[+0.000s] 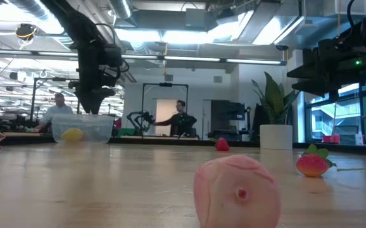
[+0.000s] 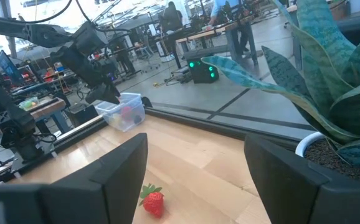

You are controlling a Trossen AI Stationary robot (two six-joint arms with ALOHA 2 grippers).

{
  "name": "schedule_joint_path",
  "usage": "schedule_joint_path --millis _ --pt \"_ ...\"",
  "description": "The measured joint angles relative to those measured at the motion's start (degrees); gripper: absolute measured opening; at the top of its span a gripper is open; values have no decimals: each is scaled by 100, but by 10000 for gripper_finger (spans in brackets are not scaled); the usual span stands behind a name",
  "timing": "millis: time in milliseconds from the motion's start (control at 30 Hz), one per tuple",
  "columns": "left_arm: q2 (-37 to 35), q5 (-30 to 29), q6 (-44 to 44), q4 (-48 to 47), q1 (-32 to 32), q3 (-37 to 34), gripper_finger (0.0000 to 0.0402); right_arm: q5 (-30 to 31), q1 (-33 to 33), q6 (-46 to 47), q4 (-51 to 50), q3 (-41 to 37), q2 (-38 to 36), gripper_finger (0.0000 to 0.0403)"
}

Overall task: Pick and placing Produce into tupperware
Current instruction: Put the pink peach into the transparent container

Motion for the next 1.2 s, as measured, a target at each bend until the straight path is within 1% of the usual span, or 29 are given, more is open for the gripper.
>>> schedule_joint_path --millis 200,300,367,433,500,567,600,633,700,867,967,1200 --pt "-65 41 59 -25 -44 0 214 0 0 3 2 0 0 269" --pt "-426 247 282 256 -273 7 213 0 0 115 2 0 0 269" --pt "-725 546 292 489 -484 75 211 -2 0 129 2 0 0 269" --pt "-1016 1254 309 697 -735 164 210 -1 0 127 2 0 0 269" --pt "-1316 2267 398 857 -1041 232 212 0 0 127 2 0 0 269" --pt "-1582 3230 615 1020 -1482 258 213 -2 0 125 2 0 0 269" --pt "-1662 3580 694 1064 -1756 258 214 0 0 125 2 0 2 269" --pt "-1722 3758 720 1164 -2059 258 214 -1 0 121 2 0 1 269" --pt "-1798 3747 718 1284 -2675 256 213 -1 0 114 1 0 0 269" --pt "-1734 2876 576 1683 -4117 254 209 -2 0 111 2 0 0 269" --pt "-1575 2557 457 1916 -4721 254 209 -2 0 125 2 0 0 269" --pt "-969 2489 403 2614 -5798 251 209 -2 0 134 2 0 0 269"
